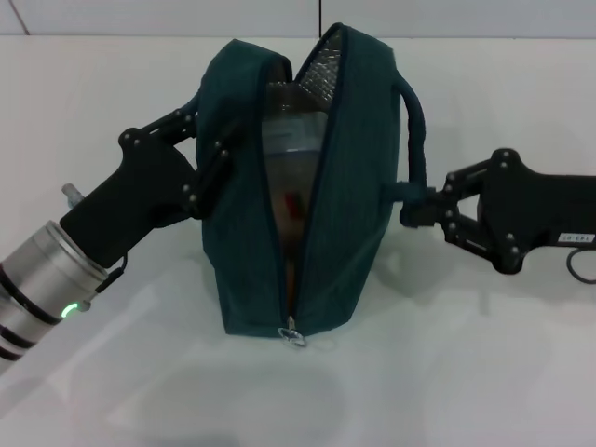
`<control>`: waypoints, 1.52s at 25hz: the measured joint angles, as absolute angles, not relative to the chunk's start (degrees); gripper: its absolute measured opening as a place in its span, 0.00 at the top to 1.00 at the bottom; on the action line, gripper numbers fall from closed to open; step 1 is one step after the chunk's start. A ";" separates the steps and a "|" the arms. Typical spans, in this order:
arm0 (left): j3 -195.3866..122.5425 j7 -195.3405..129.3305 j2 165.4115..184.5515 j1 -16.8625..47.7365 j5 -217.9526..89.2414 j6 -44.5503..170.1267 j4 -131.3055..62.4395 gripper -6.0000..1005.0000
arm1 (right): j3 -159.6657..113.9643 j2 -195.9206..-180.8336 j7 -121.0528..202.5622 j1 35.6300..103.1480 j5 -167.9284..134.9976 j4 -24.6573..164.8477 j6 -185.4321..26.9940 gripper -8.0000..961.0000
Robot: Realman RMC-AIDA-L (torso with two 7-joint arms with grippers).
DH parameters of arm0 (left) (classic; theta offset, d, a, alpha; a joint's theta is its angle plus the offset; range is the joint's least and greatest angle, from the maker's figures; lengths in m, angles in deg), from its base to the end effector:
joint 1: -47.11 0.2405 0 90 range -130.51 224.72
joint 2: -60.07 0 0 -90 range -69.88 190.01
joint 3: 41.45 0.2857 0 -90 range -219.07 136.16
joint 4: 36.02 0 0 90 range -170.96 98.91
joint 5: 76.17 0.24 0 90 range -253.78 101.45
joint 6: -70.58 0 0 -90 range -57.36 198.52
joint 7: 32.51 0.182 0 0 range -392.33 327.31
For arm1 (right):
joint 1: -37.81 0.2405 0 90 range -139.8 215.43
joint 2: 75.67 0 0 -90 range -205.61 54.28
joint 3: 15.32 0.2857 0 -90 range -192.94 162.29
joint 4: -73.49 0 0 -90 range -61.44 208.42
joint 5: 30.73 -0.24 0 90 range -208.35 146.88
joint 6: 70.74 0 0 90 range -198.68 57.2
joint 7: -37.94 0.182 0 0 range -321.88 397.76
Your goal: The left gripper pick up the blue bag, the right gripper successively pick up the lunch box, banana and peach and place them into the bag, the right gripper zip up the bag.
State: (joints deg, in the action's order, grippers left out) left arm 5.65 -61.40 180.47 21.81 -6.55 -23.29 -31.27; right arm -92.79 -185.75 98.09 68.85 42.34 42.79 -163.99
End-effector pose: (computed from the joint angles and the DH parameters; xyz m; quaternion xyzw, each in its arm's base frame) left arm -0.2890 0.3311 -0.0757 -0.8123 -0.1062 -0.4528 0.3518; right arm 0.2262 0.3656 -0.0423 -0.9388 0.0105 0.3398 0.0550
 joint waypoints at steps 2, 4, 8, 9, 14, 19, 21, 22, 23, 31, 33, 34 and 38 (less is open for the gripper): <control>5.86 -60.85 180.48 21.95 -6.30 -24.92 -31.65 0.75 | -92.78 -185.74 98.60 68.91 42.99 42.68 -164.41 0.88; 6.62 -60.39 180.51 22.04 -5.99 -26.37 -31.78 0.73 | -92.76 -185.71 98.74 68.71 44.23 42.54 -165.80 0.87; 7.49 -58.03 180.64 21.72 -6.16 -27.06 -33.71 0.71 | -92.12 -185.62 98.57 68.32 44.78 42.41 -167.70 0.85; 7.38 -57.52 180.64 21.46 -6.27 -26.84 -34.40 0.71 | -91.51 -185.62 98.62 68.13 44.78 42.38 -167.79 0.84; 7.13 -57.03 180.77 20.85 -6.36 -26.38 -35.53 0.71 | -87.54 -185.82 98.65 66.51 44.77 42.19 -167.86 0.81; 7.03 -56.92 180.83 20.46 -6.45 -26.35 -36.40 0.72 | -83.14 -186.57 97.75 64.22 44.64 42.28 -167.89 0.66; 6.99 -56.66 180.83 20.25 -6.46 -26.35 -36.67 0.72 | -82.83 -186.76 97.27 63.27 43.97 42.24 -168.40 0.57; 6.97 -56.33 180.83 20.19 -6.46 -26.35 -36.79 0.72 | -82.52 -186.93 96.93 62.84 43.57 42.28 -169.11 0.56; 6.95 -55.89 180.83 20.15 -6.47 -26.33 -36.90 0.72 | -81.74 -187.13 96.48 62.53 43.42 42.45 -171.03 0.55; 7.01 -55.14 180.82 19.89 -6.47 -25.57 -37.05 0.72 | -80.91 -187.06 100.08 65.68 59.90 41.73 -184.26 0.53; 7.12 -55.07 180.82 19.51 -6.40 -25.57 -37.41 0.72 | -81.20 -187.92 103.19 67.73 64.72 43.25 -179.99 0.53; 7.16 -55.03 180.82 19.36 -6.36 -25.56 -37.57 0.72 | -81.36 -188.57 104.70 68.73 66.83 44.04 -177.21 0.53; 7.20 -55.00 180.83 19.05 -6.26 -25.56 -37.83 0.72 | -84.33 -191.59 107.64 72.52 72.56 46.60 -166.12 0.54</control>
State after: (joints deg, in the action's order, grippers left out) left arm 7.20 -55.00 180.83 19.05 -6.26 -25.56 -37.83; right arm -84.33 -191.59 107.64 72.52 72.56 46.60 -166.12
